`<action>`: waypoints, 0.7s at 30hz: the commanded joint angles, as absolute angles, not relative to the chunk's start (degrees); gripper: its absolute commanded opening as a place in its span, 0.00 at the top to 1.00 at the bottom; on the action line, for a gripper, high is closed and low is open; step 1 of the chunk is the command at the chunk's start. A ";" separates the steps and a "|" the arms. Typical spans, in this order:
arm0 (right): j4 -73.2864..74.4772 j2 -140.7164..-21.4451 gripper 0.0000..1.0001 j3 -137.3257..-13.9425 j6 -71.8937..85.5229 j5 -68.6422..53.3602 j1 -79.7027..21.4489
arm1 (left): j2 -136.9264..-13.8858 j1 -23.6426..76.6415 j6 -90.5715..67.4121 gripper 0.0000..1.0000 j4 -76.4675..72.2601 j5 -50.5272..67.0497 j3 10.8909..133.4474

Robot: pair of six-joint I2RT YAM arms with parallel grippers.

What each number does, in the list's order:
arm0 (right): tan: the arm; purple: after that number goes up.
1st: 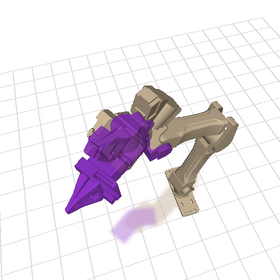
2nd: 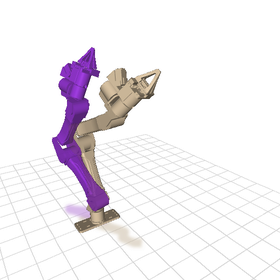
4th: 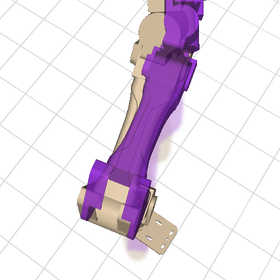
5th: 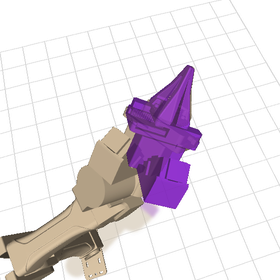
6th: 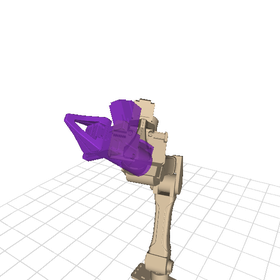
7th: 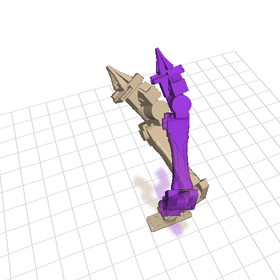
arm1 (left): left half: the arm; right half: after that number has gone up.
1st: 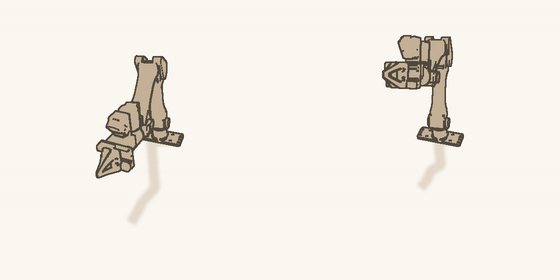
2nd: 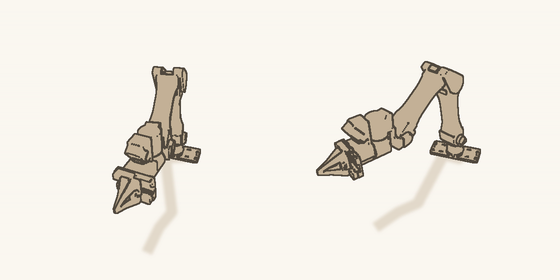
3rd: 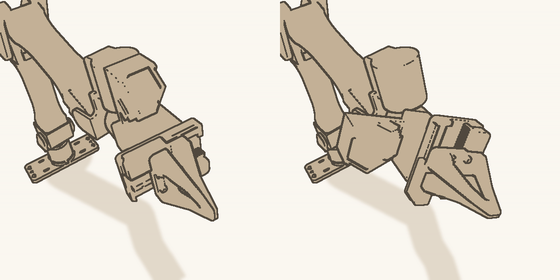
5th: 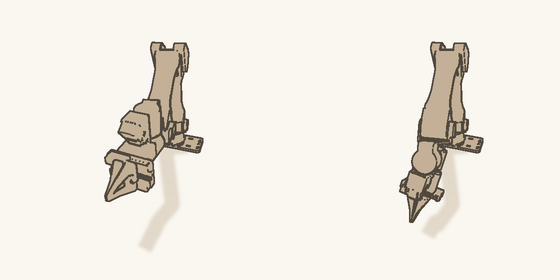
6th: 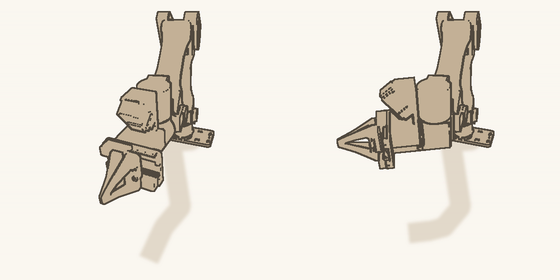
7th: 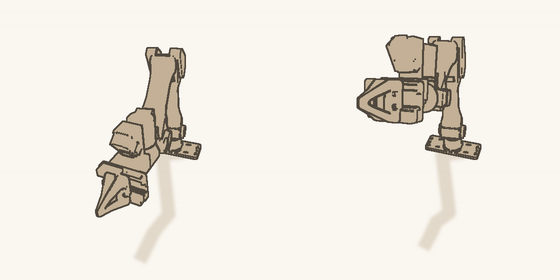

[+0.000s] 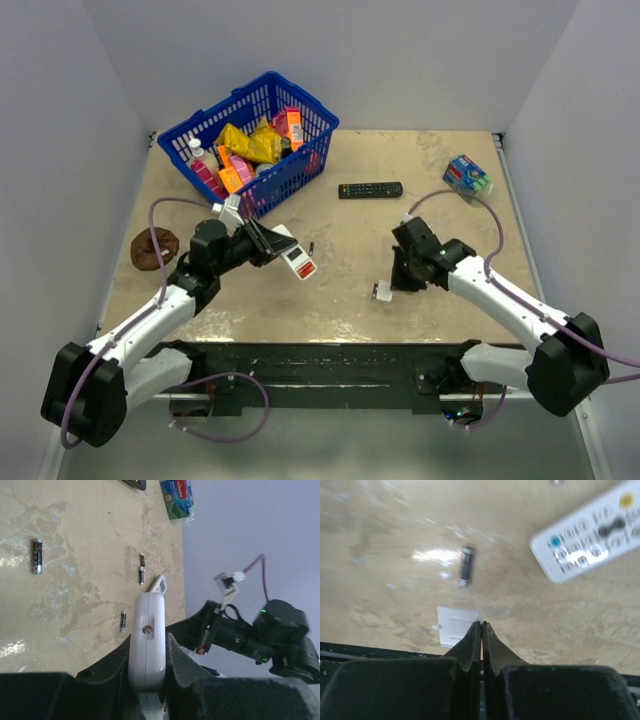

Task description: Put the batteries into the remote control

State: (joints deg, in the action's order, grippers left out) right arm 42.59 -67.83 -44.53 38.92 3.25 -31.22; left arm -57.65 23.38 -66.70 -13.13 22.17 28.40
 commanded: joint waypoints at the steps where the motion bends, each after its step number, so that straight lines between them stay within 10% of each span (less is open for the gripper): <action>1: 43.42 -66.62 1.00 -58.78 30.00 16.31 -38.13 | -60.02 23.12 -72.32 1.00 -14.15 25.13 34.36; 21: -16.33 -65.92 1.00 -60.39 -41.81 49.22 -69.96 | -64.43 23.29 -95.97 1.00 -15.56 24.35 42.70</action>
State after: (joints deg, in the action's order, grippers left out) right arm 3.86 -67.79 -63.81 -21.21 43.77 -66.72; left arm -65.47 23.38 -90.61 -14.02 24.75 37.58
